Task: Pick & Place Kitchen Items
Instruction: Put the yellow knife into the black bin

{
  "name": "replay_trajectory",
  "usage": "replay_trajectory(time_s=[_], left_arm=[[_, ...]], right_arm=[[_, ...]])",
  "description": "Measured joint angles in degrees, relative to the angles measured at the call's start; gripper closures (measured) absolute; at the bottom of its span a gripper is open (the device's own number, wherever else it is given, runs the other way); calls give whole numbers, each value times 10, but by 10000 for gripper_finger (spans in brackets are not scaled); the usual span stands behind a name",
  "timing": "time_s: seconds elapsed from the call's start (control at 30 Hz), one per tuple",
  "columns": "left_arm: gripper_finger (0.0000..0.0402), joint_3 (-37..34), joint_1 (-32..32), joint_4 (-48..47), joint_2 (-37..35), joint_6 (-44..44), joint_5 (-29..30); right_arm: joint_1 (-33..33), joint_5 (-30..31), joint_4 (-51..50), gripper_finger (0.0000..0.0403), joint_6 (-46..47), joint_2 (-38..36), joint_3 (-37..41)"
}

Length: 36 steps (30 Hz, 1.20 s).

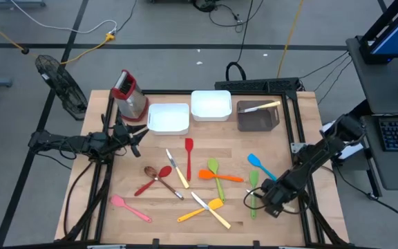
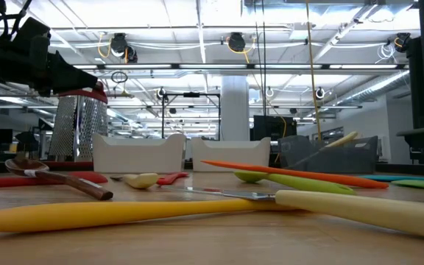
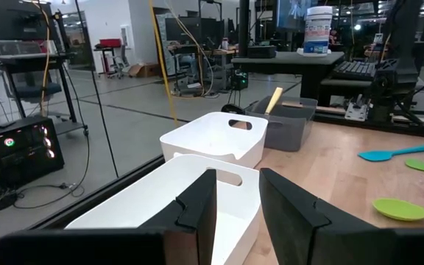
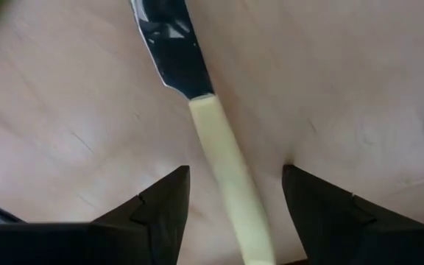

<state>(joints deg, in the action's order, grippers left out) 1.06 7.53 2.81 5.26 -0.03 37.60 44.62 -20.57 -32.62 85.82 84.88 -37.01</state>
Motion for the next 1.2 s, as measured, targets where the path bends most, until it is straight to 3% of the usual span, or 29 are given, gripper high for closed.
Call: replay_trajectory(time_s=[0.2, 0.57, 1.2], left_arm=[[295, 0, 0, 0, 0, 0, 0], [295, 0, 0, 0, 0, 0, 0], [295, 0, 0, 0, 0, -2, 0]], right_arm=[[0, 2, -19, 226, 51, 22, 1], [1, 9, -30, 354, 105, 30, 2], [1, 16, -14, 354, 62, -8, 1]])
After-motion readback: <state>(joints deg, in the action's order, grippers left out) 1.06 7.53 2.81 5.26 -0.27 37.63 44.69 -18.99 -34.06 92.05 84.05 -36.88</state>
